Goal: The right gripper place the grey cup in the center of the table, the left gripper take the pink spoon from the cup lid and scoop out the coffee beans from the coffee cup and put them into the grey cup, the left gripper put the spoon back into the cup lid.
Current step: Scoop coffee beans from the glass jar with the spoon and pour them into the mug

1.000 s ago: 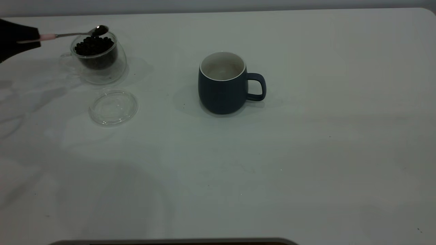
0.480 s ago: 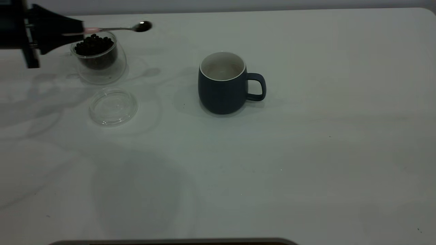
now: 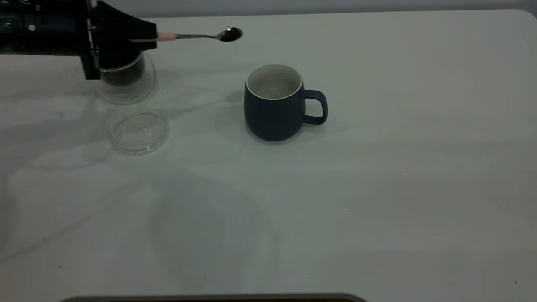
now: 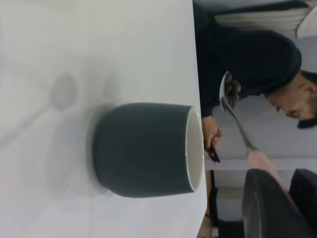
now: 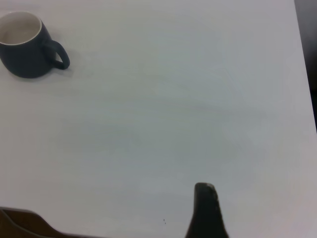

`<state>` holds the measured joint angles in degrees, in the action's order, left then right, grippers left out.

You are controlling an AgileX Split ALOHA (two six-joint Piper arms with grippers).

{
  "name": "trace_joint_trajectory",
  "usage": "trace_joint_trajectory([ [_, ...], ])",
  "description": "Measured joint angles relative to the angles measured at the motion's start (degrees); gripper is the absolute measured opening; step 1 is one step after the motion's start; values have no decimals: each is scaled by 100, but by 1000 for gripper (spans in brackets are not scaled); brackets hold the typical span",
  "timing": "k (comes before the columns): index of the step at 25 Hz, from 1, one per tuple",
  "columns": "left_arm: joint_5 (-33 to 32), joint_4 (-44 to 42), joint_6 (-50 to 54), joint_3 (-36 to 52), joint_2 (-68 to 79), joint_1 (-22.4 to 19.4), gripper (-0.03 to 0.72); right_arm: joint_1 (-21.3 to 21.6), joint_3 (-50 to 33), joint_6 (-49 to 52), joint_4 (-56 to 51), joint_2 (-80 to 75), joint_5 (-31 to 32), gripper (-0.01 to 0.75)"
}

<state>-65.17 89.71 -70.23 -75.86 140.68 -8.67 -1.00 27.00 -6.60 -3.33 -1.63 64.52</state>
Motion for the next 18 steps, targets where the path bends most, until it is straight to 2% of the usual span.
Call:
trace_joint_trajectory([
  [18,0,-5,35,0,0,558,121,0,0,0,0,0,0,588],
])
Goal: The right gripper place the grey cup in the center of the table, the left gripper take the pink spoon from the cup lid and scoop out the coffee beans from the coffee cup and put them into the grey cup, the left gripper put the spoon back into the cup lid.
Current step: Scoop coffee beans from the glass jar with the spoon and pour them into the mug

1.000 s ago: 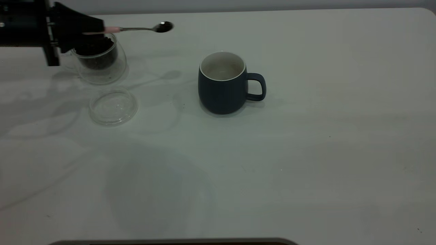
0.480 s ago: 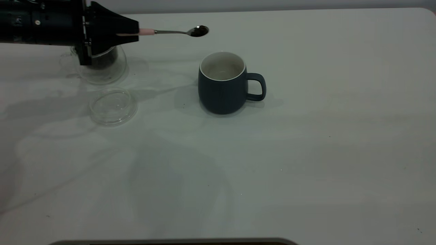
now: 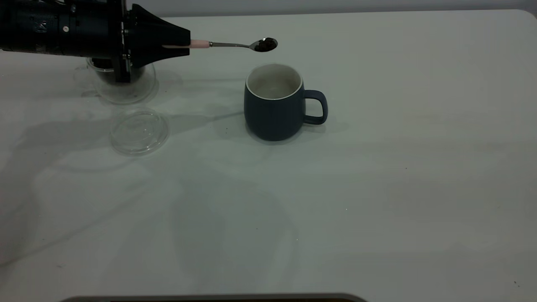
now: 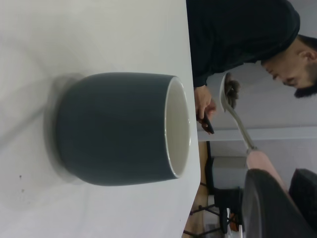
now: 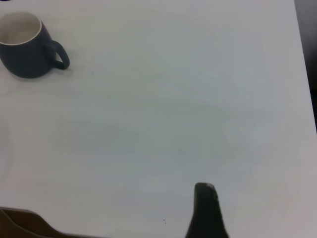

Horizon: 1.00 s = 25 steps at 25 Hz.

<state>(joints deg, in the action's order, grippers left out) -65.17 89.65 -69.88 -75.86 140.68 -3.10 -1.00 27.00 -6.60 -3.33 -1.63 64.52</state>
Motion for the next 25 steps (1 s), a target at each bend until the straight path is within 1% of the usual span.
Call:
trace_joint_trajectory([
  [8,32,-248,-149,0,0,7,121,0,0,0,0,0,0,588],
  [12,267,-256,-338,0,0,28,121,0,0,0,0,0,0,588],
  [17,625,-256,-656,0,0,169,121,0,0,0,0,0,0,588],
  [25,857,-236,-1375,0,0,268,121,0,0,0,0,0,0,588],
])
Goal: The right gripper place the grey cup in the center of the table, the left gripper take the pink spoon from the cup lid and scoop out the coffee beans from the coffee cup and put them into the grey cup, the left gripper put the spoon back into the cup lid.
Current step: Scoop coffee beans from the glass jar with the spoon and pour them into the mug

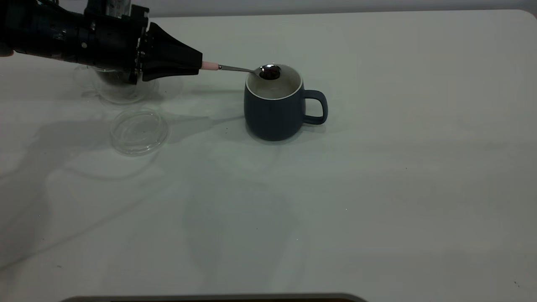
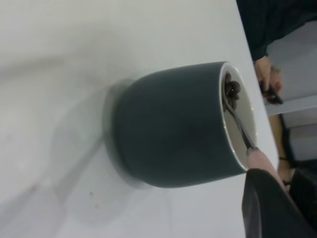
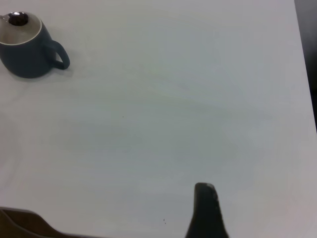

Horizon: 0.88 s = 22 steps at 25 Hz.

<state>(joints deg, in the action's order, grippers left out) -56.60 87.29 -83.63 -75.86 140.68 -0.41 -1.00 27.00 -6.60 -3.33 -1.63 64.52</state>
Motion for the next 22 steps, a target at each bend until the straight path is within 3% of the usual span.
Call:
trace_joint_trajectory([
  [12,16,285,-2337,0,-5,86,121,0,0,0,0,0,0,588],
  [16,-79,342,-2357,0,-5,86,121,0,0,0,0,0,0,588],
  [22,-732,489,-1590,0,-5,-80,121,0,0,0,0,0,0,588],
])
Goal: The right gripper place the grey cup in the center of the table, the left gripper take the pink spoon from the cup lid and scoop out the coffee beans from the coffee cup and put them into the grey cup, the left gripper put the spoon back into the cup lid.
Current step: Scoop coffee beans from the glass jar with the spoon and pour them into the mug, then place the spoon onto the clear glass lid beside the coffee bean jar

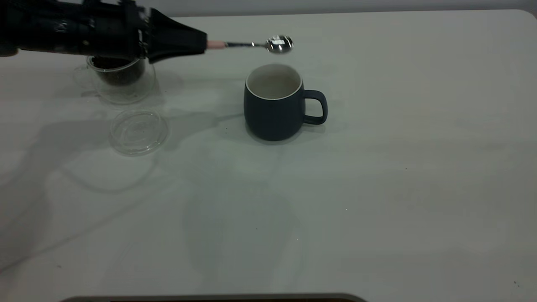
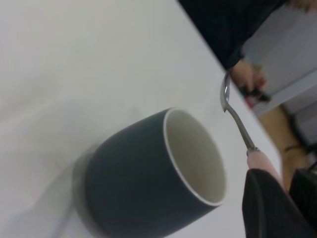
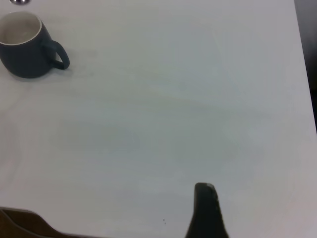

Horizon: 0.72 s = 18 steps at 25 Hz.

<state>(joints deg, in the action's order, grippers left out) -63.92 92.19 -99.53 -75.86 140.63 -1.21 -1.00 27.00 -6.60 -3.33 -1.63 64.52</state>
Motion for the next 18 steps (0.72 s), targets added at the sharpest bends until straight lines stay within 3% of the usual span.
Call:
trace_joint_trajectory([
  [5,-78,-163,636,0,-38,-491,121,0,0,0,0,0,0,588],
  [18,-186,-2226,2226,17,-970,-1890,121,0,0,0,0,0,0,588],
])
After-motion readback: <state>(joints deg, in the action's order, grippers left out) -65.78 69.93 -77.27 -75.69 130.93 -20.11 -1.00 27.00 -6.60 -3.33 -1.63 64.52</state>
